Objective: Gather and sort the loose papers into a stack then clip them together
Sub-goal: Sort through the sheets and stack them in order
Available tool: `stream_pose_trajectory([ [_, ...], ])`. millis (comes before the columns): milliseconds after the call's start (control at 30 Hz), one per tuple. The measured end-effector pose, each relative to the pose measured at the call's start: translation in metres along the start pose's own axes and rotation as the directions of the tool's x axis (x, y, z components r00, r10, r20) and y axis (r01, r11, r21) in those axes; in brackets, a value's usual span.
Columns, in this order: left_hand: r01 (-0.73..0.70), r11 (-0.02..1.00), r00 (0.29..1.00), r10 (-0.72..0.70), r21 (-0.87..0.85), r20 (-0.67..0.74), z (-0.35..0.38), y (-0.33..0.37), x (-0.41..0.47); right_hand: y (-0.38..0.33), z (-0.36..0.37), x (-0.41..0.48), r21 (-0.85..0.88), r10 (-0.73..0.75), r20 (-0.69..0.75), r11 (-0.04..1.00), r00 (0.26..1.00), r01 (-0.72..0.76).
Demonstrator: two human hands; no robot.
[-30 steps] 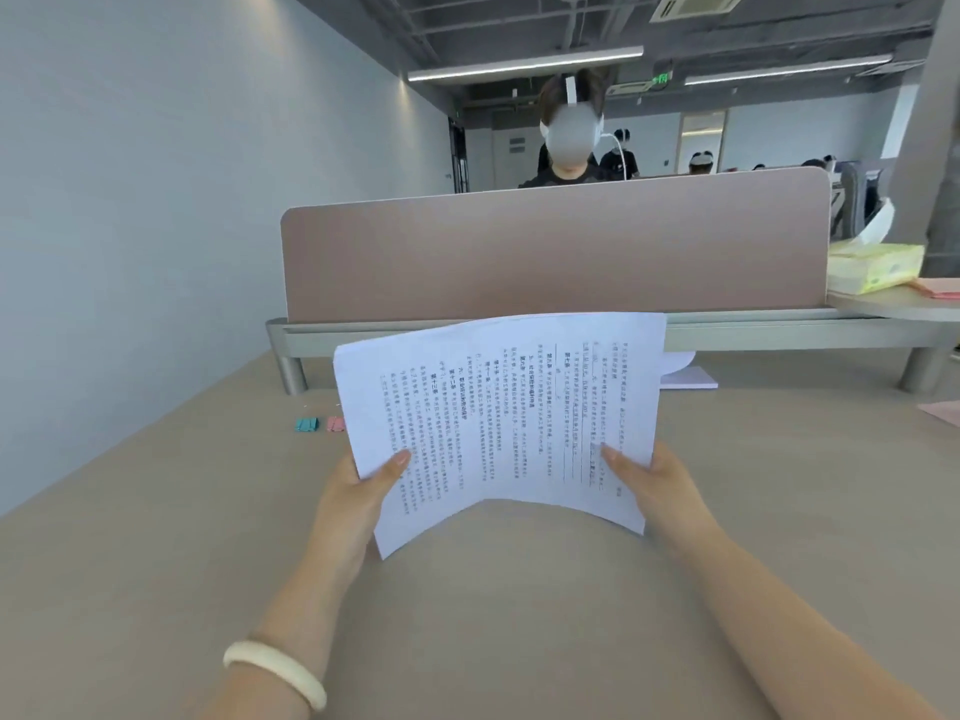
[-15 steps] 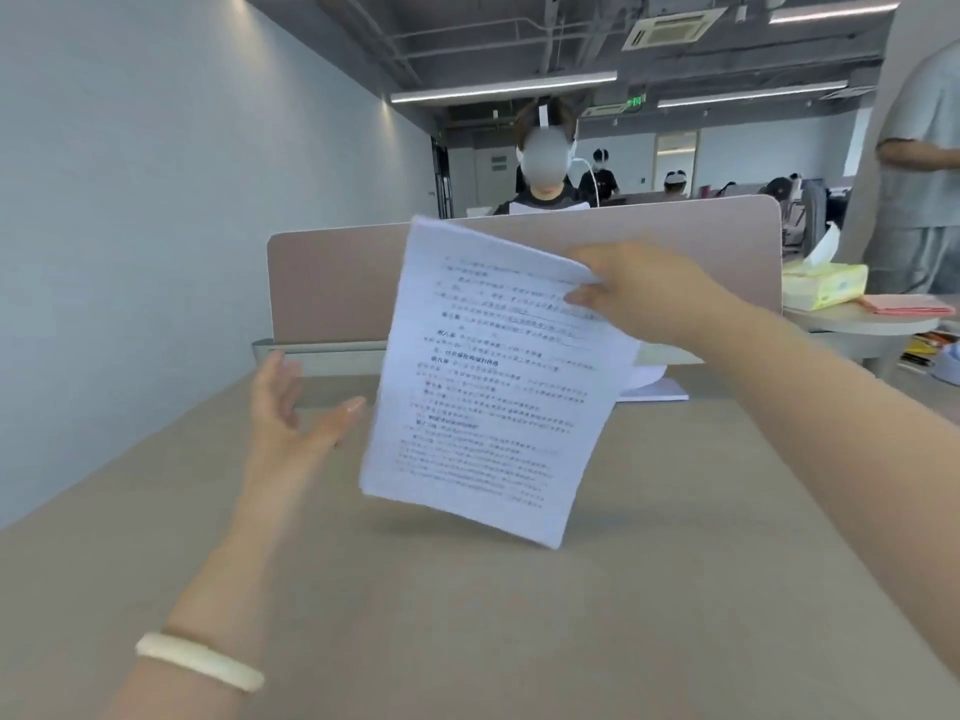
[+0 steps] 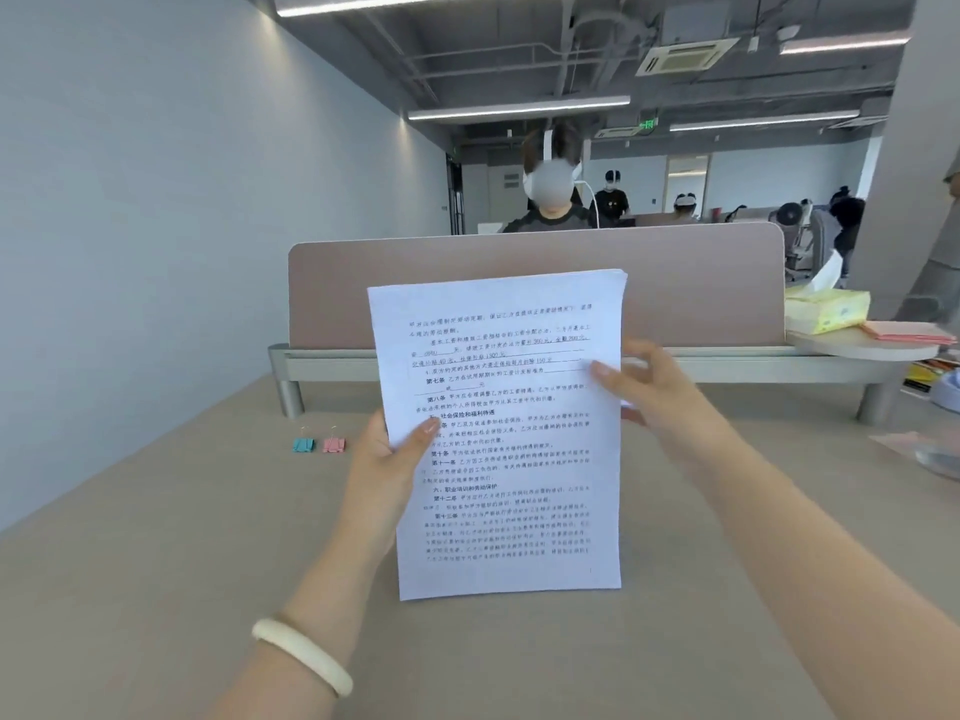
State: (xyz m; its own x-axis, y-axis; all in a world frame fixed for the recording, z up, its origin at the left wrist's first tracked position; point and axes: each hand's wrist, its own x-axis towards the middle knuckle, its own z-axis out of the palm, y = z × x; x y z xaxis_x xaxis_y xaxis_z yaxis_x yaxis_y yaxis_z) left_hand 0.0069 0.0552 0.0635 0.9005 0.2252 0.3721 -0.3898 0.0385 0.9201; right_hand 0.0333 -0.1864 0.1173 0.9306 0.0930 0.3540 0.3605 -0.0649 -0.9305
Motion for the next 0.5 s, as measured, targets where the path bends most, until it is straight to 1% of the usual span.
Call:
stream_pose_trajectory([
  [33,-0.004,1.000,1.000,0.004,0.018,-0.011,0.003,0.000,0.000,0.022,0.005,-0.004,-0.018,0.079,0.067,0.997,0.995,-0.078],
  [67,-0.007,0.999,1.000,0.008,0.042,-0.029,0.004,0.000,0.000,0.037,0.012,-0.008,-0.028,0.103,0.073,0.994,0.992,-0.101],
  [133,-0.013,0.995,0.997,0.020,0.097,-0.077,0.007,0.003,0.001,0.047,0.024,-0.008,0.019,0.051,-0.033,0.999,0.998,-0.050],
  [200,-0.067,0.992,0.992,0.077,0.104,-0.097,0.011,0.014,0.004,0.037,0.031,-0.004,0.063,-0.007,-0.122,0.998,0.992,0.015],
  [267,-0.155,0.984,0.983,0.163,0.093,-0.086,0.014,0.025,0.007,0.027,0.031,-0.001,0.096,-0.071,-0.146,0.992,0.987,0.085],
  [300,-0.174,0.981,0.980,0.181,0.087,-0.082,0.014,0.027,0.008,0.027,0.031,0.000,0.110,-0.094,-0.141,0.988,0.985,0.110],
  [367,-0.142,0.986,0.986,0.149,0.084,-0.081,0.015,0.018,0.007,0.035,0.036,-0.005,0.119,-0.083,-0.130,0.988,0.988,0.098],
  [500,-0.033,0.991,0.990,0.050,0.130,-0.129,0.019,-0.019,-0.005,0.071,0.048,-0.018,0.032,0.025,-0.144,0.999,0.989,-0.021],
])
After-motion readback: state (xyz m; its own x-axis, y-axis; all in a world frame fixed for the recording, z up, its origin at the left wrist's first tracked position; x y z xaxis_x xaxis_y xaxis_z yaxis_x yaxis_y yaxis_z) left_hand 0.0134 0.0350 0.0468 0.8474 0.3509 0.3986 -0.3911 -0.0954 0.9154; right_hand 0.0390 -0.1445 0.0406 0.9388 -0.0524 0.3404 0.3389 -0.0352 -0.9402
